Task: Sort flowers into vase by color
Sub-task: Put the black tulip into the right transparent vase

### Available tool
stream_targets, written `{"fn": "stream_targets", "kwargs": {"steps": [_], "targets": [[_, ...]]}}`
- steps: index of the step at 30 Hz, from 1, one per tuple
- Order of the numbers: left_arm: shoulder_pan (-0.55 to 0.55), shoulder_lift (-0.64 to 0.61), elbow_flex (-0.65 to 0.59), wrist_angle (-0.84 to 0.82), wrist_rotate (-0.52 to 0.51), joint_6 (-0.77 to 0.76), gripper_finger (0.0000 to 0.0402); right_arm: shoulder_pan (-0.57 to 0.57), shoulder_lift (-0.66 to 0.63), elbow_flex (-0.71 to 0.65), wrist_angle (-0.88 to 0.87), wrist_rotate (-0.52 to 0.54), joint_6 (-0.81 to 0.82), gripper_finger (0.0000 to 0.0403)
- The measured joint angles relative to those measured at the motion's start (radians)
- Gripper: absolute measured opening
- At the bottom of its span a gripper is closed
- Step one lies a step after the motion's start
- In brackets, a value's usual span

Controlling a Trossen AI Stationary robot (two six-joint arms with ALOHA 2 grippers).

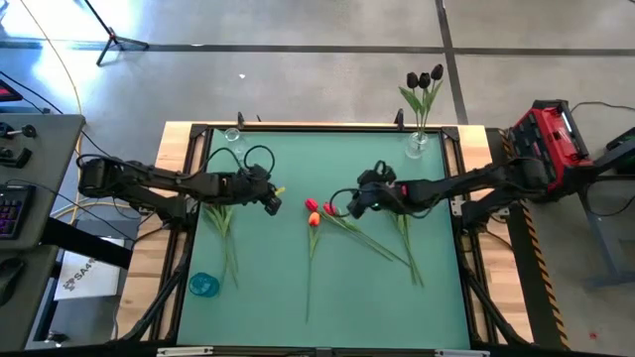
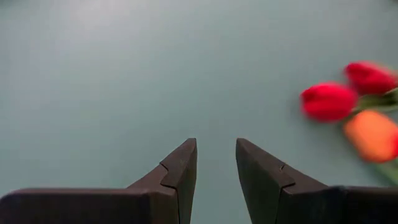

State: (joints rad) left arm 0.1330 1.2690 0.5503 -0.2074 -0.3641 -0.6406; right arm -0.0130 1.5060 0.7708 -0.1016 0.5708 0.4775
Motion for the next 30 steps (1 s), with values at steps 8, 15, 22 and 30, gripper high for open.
{"fn": "stream_targets", "kwargs": {"steps": [8, 15, 22, 30], "targets": [[0.011, 0.0, 0.075, -0.413, 0.056, -0.202, 0.0099, -0.033, 0.108, 0.0, 0.157, -0.029, -0.097, 0.0209], [0.008, -0.001, 0.169, -0.709, 0.121, -0.274, 0.0099, -0.065, 0.136, 0.0, 0.231, -0.029, -0.156, 0.0209], [0.001, -0.001, 0.18, -0.917, 0.075, -0.375, 0.0099, -0.072, 0.136, 0.0, 0.241, -0.029, -0.195, 0.0209], [-0.023, -0.001, 0.086, -0.894, 0.169, -0.487, 0.0099, -0.07, 0.136, 0.0, 0.23, -0.029, -0.194, 0.0209]]}}
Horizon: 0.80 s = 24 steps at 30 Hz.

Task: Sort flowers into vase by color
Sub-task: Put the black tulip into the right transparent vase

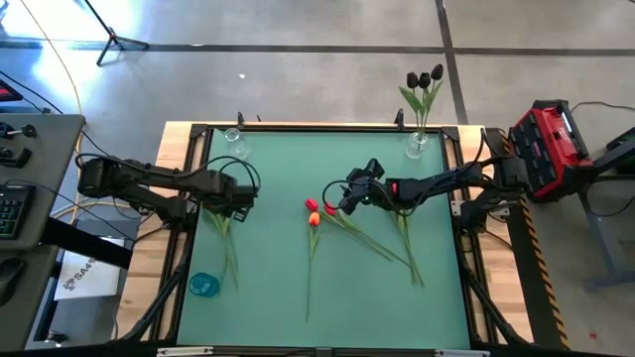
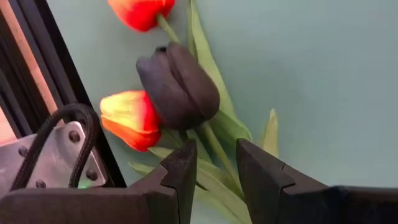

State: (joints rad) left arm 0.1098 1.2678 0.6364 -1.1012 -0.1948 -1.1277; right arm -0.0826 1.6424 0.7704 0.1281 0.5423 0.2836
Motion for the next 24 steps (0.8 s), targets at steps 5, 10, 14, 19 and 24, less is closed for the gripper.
{"fn": "stream_targets", "kwargs": {"steps": [5, 10, 14, 19, 24], "targets": [[-0.002, 0.0, -0.002, 0.005, 0.003, 0.003, 0.0099, 0.0, 0.0, 0.0, -0.004, 0.0, 0.003, 0.0209], [-0.001, 0.0, -0.002, 0.006, -0.02, 0.01, 0.0088, 0.0, 0.0, 0.0, -0.004, 0.0, 0.003, 0.0209], [-0.001, 0.0, -0.002, 0.006, -0.035, 0.006, 0.0072, 0.0, 0.0, 0.0, -0.004, 0.0, 0.003, 0.0209], [-0.001, 0.0, -0.002, 0.016, -0.036, 0.006, 0.0068, 0.0, 0.0, 0.0, -0.006, 0.0, 0.003, 0.0209], [-0.001, 0.0, -0.002, 0.022, -0.036, -0.001, 0.0077, 0.0, 0.0, 0.0, -0.011, 0.0, 0.003, 0.0209]]}}
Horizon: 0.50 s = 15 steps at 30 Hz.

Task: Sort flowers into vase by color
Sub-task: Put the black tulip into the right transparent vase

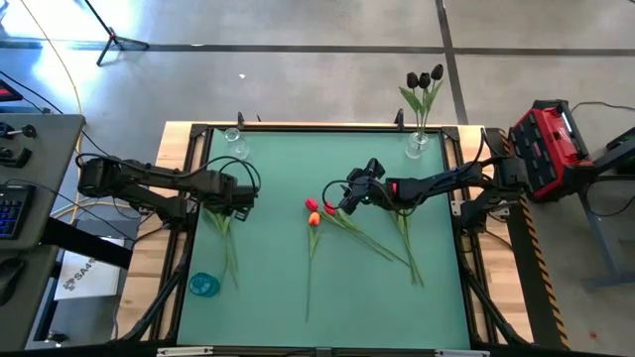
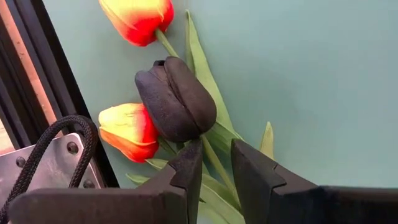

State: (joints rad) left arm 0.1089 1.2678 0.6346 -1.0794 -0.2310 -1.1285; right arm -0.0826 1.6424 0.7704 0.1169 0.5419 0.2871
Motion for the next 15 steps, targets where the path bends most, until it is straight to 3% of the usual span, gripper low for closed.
{"fn": "stream_targets", "kwargs": {"steps": [7, 15], "targets": [[0.0, 0.003, -0.045, 0.045, 0.0, -0.059, 0.0101, 0.0, 0.0, 0.0, -0.008, 0.0, 0.0, 0.0209], [0.002, 0.003, -0.047, 0.061, -0.011, -0.075, 0.0095, 0.0, 0.0, 0.0, -0.009, 0.0, -0.008, 0.0209]]}}
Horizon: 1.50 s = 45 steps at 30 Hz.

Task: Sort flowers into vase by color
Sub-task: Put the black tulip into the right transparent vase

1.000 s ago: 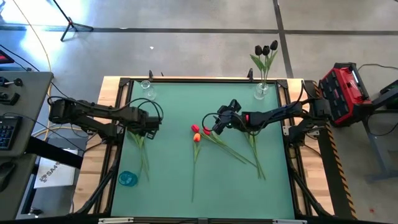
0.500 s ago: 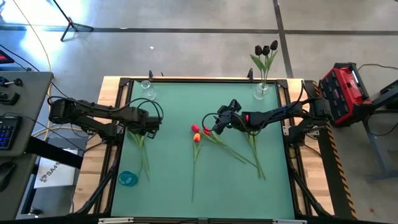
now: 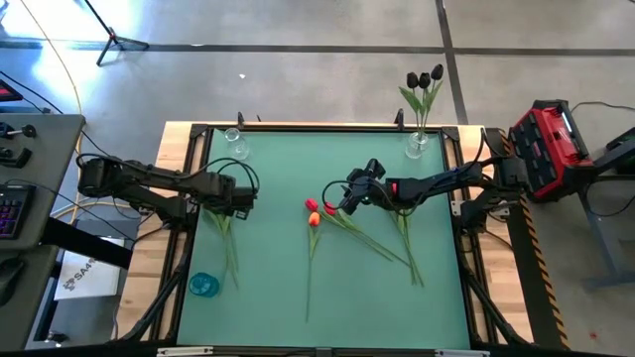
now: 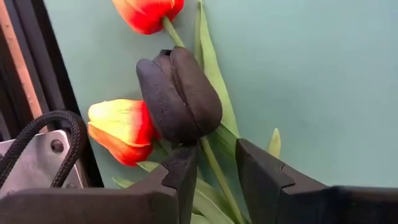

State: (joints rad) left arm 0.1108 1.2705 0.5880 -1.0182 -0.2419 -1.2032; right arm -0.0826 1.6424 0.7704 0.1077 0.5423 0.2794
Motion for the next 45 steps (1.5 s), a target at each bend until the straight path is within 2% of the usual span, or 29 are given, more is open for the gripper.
{"fn": "stream_targets", "kwargs": {"steps": [8, 13, 16, 19, 27, 31, 34, 37, 40, 45], "targets": [[0.0, 0.0, -0.013, 0.017, -0.056, 0.004, 0.0034, 0.0, 0.0, 0.0, -0.001, 0.0, 0.0, 0.0209], [0.0, 0.0, -0.07, 0.106, -0.036, 0.018, 0.0019, 0.0, 0.0, 0.0, -0.014, -0.003, 0.002, 0.0209], [0.0, -0.002, -0.07, 0.105, -0.03, 0.026, 0.0012, 0.0, 0.0, 0.0, -0.017, -0.044, 0.011, 0.0209], [0.0, -0.011, -0.044, 0.107, -0.027, 0.052, 0.0004, 0.001, 0.0, 0.0, -0.017, -0.079, 0.026, 0.0209], [-0.019, -0.034, 0.045, 0.107, -0.052, 0.09, 0.0004, 0.04, 0.0, 0.0, 0.029, -0.082, 0.037, 0.0209], [-0.044, -0.061, 0.098, 0.108, -0.081, 0.114, 0.0005, 0.084, 0.0, 0.0, 0.107, -0.084, 0.079, 0.0209], [-0.06, -0.092, 0.15, 0.119, -0.108, 0.145, 0.0005, 0.115, 0.0, 0.0, 0.19, -0.135, 0.102, 0.0209], [-0.073, -0.134, 0.175, 0.203, -0.167, 0.214, 0.0005, 0.137, 0.0, 0.0, 0.323, -0.198, 0.054, 0.0209], [-0.072, -0.171, 0.18, 0.387, -0.206, 0.354, 0.0005, 0.135, 0.0, 0.0, 0.487, -0.284, -0.003, 0.0209], [-0.082, -0.187, 0.18, 0.75, -0.185, 0.643, 0.0005, 0.128, 0.0, 0.0, 0.674, -0.297, -0.068, 0.0209]]}}
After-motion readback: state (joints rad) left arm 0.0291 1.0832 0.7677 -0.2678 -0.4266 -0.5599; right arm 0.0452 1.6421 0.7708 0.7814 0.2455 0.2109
